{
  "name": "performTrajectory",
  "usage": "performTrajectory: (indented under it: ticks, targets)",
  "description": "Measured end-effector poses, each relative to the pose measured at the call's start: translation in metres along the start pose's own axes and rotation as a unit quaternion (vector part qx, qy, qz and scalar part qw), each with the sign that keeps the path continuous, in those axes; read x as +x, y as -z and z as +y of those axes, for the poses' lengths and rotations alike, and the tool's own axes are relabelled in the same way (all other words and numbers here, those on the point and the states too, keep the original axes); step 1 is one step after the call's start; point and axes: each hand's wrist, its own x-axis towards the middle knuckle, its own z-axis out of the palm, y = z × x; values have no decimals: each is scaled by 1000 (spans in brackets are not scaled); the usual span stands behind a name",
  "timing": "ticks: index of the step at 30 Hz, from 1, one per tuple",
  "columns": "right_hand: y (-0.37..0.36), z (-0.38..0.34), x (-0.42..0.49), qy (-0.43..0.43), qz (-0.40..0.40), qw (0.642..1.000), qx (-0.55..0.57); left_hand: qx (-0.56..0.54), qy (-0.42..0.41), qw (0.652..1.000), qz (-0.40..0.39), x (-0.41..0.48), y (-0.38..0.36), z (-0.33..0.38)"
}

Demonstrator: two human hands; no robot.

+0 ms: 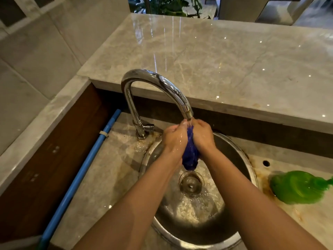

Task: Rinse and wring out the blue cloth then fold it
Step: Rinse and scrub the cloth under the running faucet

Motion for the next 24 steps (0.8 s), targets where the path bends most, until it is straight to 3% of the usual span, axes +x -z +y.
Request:
performTrajectory:
  ticks: [3, 7, 9, 11, 13, 15, 17, 21, 24]
  targets:
    - [3, 9, -18, -34, -28, 994, 102, 9, -24, 1000, 12, 10, -3, 11]
    - [-11, 15, -43, 156, 102, 981, 56, 97, -86, 989, 77, 15, -6, 15]
    - [-14, 11, -45, 252, 113, 961, -7, 72, -54, 995, 46, 15, -1, 12]
    - [-14, 5, -33, 289, 109, 946, -101, -13, 60, 998, -18, 8, 1, 11]
    - [-6, -4, -11, 215, 85, 967, -104, -60, 97, 992, -47, 2, 0, 6]
    - [4, -7, 1, 104, 21, 993, -56, -29, 63, 997, -46, 2, 1, 1]
    - [14, -2, -2, 87, 1, 995, -55, -8, 39, 997, -64, 7, 7, 6]
    - [16, 10, -37, 253, -1, 966, -52, -26, 96, 990, -99, 19, 10, 20]
    - [3, 2, -39, 349, 13, 925, -150, -93, 182, 973, -106, 15, 10, 23]
